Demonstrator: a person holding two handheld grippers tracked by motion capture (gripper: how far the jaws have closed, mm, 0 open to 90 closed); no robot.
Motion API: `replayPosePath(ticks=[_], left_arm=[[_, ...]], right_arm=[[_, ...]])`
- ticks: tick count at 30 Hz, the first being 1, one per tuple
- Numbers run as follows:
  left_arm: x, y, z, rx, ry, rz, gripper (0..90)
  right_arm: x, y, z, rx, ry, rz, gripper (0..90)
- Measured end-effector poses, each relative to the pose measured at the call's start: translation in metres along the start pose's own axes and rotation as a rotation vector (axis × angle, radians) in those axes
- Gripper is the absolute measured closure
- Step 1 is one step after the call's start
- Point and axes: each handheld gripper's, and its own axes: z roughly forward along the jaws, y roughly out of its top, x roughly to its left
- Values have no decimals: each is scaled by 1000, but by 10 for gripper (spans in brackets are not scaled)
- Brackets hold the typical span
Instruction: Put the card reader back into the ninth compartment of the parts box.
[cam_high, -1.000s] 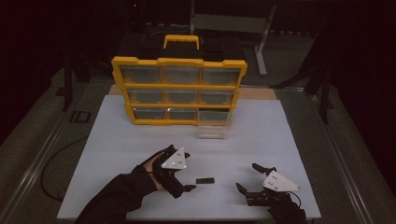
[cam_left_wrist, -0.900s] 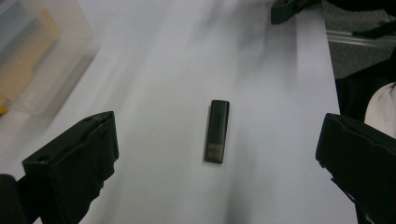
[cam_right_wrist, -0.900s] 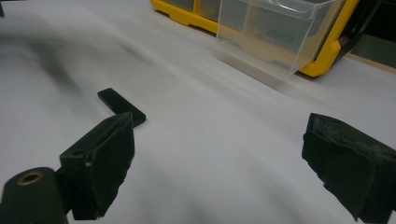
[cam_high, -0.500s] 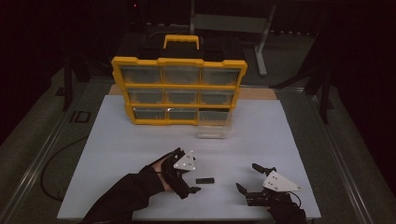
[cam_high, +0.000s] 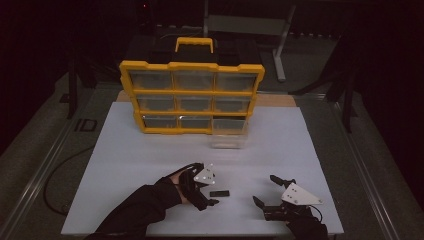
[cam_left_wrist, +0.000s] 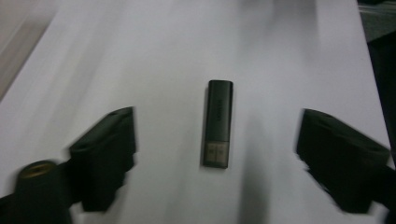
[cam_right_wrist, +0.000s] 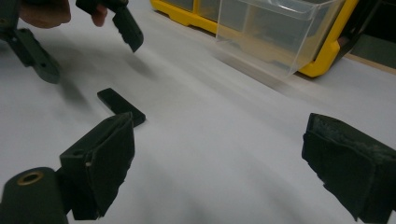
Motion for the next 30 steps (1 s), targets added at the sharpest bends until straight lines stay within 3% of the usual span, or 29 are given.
replayPosePath(ticks=[11, 19, 24, 30], left_arm=[[0, 4, 11, 37, -5, 1, 216], [-2, 9, 20, 106, -26, 27, 339], [-1, 11, 22, 130, -24, 37, 453], [-1, 17, 28, 195, -14, 45, 547]], right_arm=[[0, 0, 0, 2, 0, -2, 95], [0, 0, 0, 0, 1, 1, 95], [0, 0, 0, 1, 2, 0, 95], [0, 0, -1, 0, 3, 2, 95]])
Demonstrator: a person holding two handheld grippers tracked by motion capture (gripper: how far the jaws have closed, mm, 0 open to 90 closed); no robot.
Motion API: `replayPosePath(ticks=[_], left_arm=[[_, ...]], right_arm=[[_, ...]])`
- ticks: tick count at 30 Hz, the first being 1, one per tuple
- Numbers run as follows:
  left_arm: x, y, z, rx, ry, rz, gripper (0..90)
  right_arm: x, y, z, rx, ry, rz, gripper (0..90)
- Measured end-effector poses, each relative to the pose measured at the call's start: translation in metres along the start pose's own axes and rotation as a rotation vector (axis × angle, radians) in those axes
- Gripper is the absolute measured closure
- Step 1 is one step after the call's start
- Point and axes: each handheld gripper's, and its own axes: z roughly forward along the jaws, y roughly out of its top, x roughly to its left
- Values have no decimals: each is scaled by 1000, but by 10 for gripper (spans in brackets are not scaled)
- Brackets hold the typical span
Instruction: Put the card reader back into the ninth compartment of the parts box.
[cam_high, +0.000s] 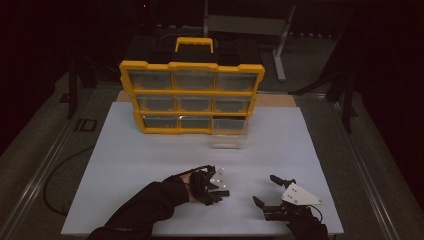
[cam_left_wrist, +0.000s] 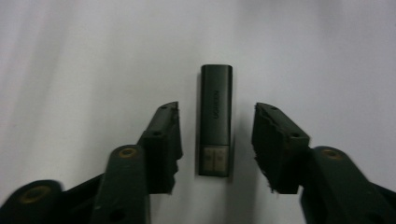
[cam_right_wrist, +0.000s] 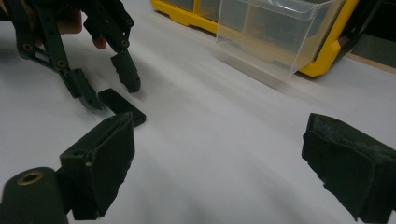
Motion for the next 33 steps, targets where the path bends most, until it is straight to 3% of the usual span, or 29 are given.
replayPosePath(ticks=[8, 11, 15, 18, 22, 29, 33], left_arm=[[-4, 11, 2, 83, 12, 0, 626], [-2, 12, 2, 99, -4, -27, 653], [-1, 12, 2, 101, -24, -55, 696], [-2, 12, 2, 101, -25, -46, 739], [-3, 13, 2, 102, -17, -29, 746], [-3, 13, 0, 92, -26, -40, 748], [0, 14, -5, 90, -9, -47, 749]], right_arm=[[0, 0, 0, -2, 0, -10, 96], [0, 0, 0, 1, 2, -2, 95], [0, 0, 0, -3, 3, -6, 96], [0, 0, 0, 0, 3, -6, 96], [0, 0, 0, 5, 1, -4, 96], [0, 0, 0, 1, 3, -2, 95], [0, 0, 0, 2, -1, 0, 96]])
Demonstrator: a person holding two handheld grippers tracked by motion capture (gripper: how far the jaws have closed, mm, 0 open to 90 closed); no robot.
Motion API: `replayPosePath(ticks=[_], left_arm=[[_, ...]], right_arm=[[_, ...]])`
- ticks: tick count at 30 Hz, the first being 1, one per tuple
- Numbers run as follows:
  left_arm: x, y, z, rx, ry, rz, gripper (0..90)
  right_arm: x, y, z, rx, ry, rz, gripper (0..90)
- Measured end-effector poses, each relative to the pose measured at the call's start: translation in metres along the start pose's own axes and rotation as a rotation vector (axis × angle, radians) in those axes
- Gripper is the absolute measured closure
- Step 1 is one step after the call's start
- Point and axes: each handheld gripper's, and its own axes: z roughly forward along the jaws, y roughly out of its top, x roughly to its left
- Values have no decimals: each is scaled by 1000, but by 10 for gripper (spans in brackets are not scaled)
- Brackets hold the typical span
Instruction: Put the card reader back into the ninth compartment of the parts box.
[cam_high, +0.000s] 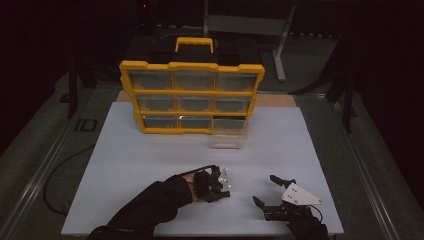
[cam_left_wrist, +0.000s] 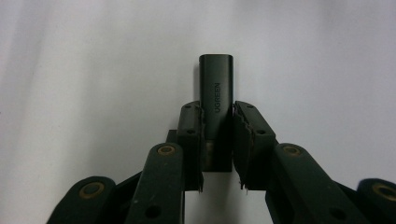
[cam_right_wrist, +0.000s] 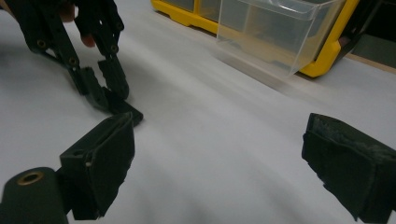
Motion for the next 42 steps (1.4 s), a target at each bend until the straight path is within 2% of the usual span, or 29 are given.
replayPosePath(ticks=[3, 5, 6, 10, 19, 21, 31, 42], left_arm=[[3, 0, -6, -16, -1, -10, 748], [5, -1, -10, -21, 14, -7, 749], [7, -1, -12, -24, 1, -13, 749], [9, -1, -19, -34, 21, -14, 748], [16, 2, -36, -72, 20, -32, 748], [18, 3, -40, -71, 32, -27, 748], [27, 9, -54, -90, 30, -27, 748], [35, 20, -68, -107, 47, -26, 748]], right_arm=[[0, 0, 0, -4, 1, -4, 96], [0, 0, 0, -2, 3, -5, 96], [0, 0, 0, 0, 0, -2, 95], [0, 0, 0, -2, 1, -1, 96], [0, 0, 0, 0, 0, 0, 95], [0, 0, 1, -4, -1, -6, 96], [0, 0, 0, -4, 0, 2, 96], [0, 0, 0, -3, -1, 0, 96]])
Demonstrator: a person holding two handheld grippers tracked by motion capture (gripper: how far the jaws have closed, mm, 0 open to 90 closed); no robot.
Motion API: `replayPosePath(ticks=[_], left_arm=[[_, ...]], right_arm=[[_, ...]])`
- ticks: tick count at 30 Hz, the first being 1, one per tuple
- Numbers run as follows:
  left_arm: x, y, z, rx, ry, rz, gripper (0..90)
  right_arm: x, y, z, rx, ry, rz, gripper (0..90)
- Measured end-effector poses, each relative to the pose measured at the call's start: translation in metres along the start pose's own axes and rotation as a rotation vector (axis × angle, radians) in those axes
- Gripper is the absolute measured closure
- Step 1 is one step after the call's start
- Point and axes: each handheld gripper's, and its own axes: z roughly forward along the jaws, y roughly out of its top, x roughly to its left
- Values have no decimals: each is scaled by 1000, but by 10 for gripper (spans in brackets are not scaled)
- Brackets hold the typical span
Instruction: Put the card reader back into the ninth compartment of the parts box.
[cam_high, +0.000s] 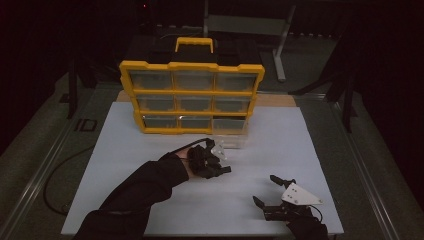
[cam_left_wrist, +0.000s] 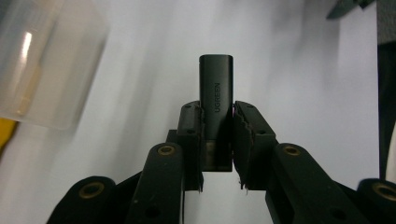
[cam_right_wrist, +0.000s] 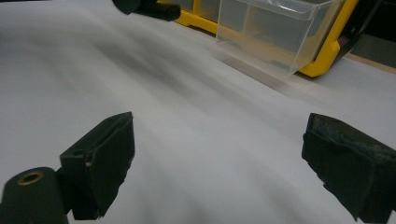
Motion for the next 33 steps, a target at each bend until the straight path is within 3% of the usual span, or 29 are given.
replayPosePath(ticks=[20, 33], left_arm=[[25, 23, -22, -37, 33, -17, 748], [45, 33, -35, -74, 45, -51, 748]], right_arm=[[0, 0, 0, 0, 2, -3, 96], [0, 0, 1, -1, 0, -4, 96]])
